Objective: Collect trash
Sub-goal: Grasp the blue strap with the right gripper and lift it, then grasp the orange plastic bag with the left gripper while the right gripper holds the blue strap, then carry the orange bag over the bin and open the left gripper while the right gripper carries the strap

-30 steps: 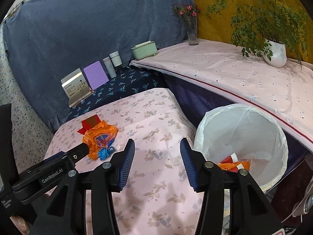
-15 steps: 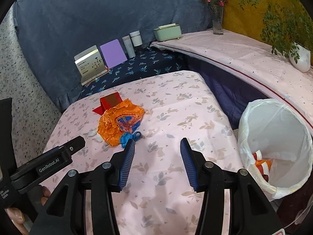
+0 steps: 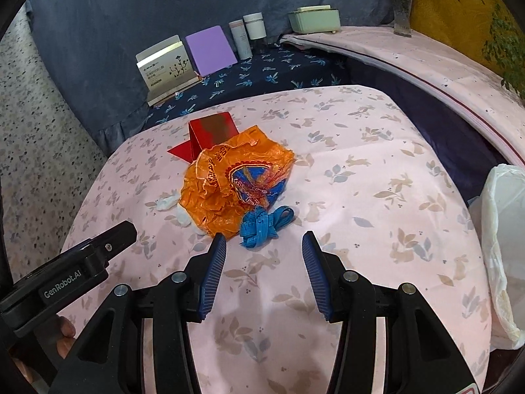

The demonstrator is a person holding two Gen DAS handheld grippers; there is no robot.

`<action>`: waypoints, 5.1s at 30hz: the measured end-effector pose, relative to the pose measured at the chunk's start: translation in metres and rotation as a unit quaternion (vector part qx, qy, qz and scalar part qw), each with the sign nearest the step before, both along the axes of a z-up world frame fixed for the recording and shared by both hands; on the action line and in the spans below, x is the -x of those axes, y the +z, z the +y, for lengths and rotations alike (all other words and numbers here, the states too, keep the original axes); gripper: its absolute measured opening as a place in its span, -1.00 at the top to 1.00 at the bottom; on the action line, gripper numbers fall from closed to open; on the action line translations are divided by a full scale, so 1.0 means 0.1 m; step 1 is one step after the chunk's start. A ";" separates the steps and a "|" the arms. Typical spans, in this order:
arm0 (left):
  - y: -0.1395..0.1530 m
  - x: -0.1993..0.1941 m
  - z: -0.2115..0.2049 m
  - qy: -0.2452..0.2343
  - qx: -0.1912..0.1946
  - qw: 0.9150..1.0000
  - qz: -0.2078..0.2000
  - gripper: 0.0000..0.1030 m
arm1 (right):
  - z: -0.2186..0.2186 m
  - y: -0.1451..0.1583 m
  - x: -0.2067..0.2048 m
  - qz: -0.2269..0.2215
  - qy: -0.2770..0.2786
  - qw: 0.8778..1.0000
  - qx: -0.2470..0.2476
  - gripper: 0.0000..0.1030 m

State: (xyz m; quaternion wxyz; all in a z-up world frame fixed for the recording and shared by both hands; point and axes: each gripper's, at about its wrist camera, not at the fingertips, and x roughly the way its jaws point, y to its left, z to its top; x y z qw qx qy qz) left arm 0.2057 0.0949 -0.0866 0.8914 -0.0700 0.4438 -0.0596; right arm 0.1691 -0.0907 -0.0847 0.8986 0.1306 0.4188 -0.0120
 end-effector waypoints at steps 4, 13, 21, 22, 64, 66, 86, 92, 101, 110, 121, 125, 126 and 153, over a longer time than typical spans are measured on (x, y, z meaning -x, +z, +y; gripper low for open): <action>-0.07 -0.10 0.04 0.000 0.000 1.000 0.006 -0.54 | 0.07 -0.14 -0.17 0.014 0.005 1.000 0.000 0.07; -0.16 -0.29 0.01 -0.010 0.007 1.000 0.013 -0.54 | 0.07 -0.34 -0.40 0.033 0.001 0.999 0.000 0.17; -0.15 -0.37 -0.26 -0.037 0.010 0.999 0.010 -0.54 | -0.06 -0.38 -0.38 0.033 -0.010 0.999 -0.005 0.50; -0.14 -0.38 -0.30 -0.040 0.011 0.999 0.009 -0.54 | -0.09 -0.36 -0.36 0.028 -0.013 1.000 -0.005 0.51; 0.11 0.09 -1.37 -0.145 0.012 0.989 -0.002 0.99 | -0.99 0.13 0.41 -0.027 -0.089 0.995 -0.025 0.50; 0.09 0.15 -1.40 -0.157 0.022 0.987 0.008 0.97 | -1.04 0.13 0.46 -0.028 -0.093 0.995 -0.026 0.50; -0.42 -0.04 -1.72 -0.147 -0.002 0.987 0.066 0.20 | -1.36 -0.08 0.53 -0.013 -0.120 0.992 -0.035 0.50; -0.30 0.02 -1.78 -0.158 -0.004 0.986 0.051 0.61 | -1.38 -0.05 0.56 -0.017 -0.120 0.992 -0.035 0.50; 0.08 0.26 -1.89 -0.176 0.003 0.984 0.014 0.64 | -1.44 0.20 0.77 -0.046 -0.127 0.990 -0.032 0.50; 0.41 0.61 -2.22 -0.216 0.004 0.976 -0.020 0.64 | -1.65 0.46 1.13 -0.075 -0.154 0.985 -0.020 0.50; 0.53 0.99 -2.89 -0.285 -0.004 0.958 -0.036 0.63 | -2.20 0.49 1.66 -0.086 -0.219 0.972 -0.024 0.50; 0.52 1.09 -3.11 -0.308 -0.008 0.951 -0.036 0.63 | -2.39 0.45 1.82 -0.085 -0.244 0.966 -0.028 0.50; 0.51 1.11 -3.16 -0.314 -0.010 0.949 -0.036 0.63 | -2.44 0.44 1.85 -0.085 -0.250 0.964 -0.029 0.50; 0.41 1.18 -3.44 -0.336 -0.002 0.941 -0.030 -0.15 | -2.82 0.31 2.06 -0.077 -0.289 0.953 -0.039 0.50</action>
